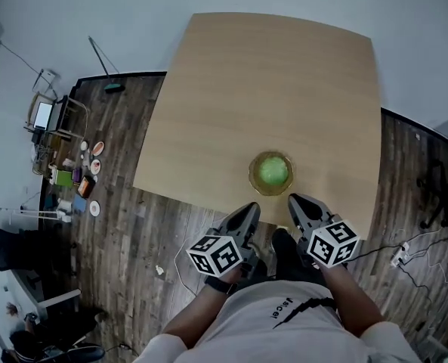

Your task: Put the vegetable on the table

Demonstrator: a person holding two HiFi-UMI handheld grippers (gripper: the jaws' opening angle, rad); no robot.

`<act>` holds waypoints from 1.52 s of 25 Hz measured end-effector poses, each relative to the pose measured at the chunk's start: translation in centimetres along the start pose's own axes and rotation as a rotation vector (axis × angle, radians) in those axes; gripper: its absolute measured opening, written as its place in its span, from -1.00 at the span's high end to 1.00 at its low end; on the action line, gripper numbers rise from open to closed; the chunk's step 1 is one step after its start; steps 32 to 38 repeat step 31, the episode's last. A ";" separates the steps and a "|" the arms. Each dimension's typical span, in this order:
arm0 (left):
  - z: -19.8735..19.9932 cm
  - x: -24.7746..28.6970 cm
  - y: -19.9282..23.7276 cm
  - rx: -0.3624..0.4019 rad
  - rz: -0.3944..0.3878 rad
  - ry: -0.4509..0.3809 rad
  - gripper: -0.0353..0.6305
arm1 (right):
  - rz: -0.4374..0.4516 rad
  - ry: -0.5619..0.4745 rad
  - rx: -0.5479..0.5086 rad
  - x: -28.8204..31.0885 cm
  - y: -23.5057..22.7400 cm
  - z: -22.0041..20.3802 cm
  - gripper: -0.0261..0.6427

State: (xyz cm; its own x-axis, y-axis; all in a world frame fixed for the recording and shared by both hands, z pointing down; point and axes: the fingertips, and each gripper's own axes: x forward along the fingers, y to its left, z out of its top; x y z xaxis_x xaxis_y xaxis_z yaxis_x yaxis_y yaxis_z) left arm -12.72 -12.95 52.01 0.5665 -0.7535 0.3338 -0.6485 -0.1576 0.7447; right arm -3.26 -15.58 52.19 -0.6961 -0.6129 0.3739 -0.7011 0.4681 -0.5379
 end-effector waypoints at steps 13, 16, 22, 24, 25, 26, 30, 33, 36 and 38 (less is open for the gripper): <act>0.4 -7.9 -6.2 0.316 -0.132 -0.046 0.86 | -0.069 -0.149 -0.141 -5.2 9.1 -0.8 0.89; 0.5 -9.0 -6.5 0.334 -0.145 -0.057 0.86 | -0.070 -0.160 -0.150 -5.5 10.4 -1.2 0.89; 0.4 -9.8 -7.0 0.351 -0.155 -0.072 0.86 | -0.066 -0.166 -0.165 -6.1 11.5 -1.6 0.89; 0.6 -10.1 -7.0 0.353 -0.157 -0.073 0.86 | -0.067 -0.173 -0.172 -6.1 11.8 -1.5 0.89; 0.6 -10.3 -6.9 0.354 -0.157 -0.074 0.86 | -0.067 -0.175 -0.175 -6.1 12.1 -1.6 0.89; 0.6 -10.6 -6.9 0.355 -0.157 -0.075 0.86 | -0.065 -0.176 -0.177 -6.2 12.3 -1.7 0.89; 0.5 -11.1 -6.9 0.358 -0.158 -0.079 0.86 | -0.062 -0.175 -0.185 -6.2 13.0 -2.0 0.89; 0.5 -11.2 -6.9 0.359 -0.159 -0.079 0.86 | -0.062 -0.175 -0.187 -6.2 13.1 -2.1 0.89; 0.5 -11.2 -6.9 0.359 -0.159 -0.079 0.86 | -0.062 -0.175 -0.187 -6.2 13.1 -2.1 0.89; 0.5 -11.2 -6.9 0.359 -0.159 -0.079 0.86 | -0.062 -0.175 -0.187 -6.2 13.1 -2.1 0.89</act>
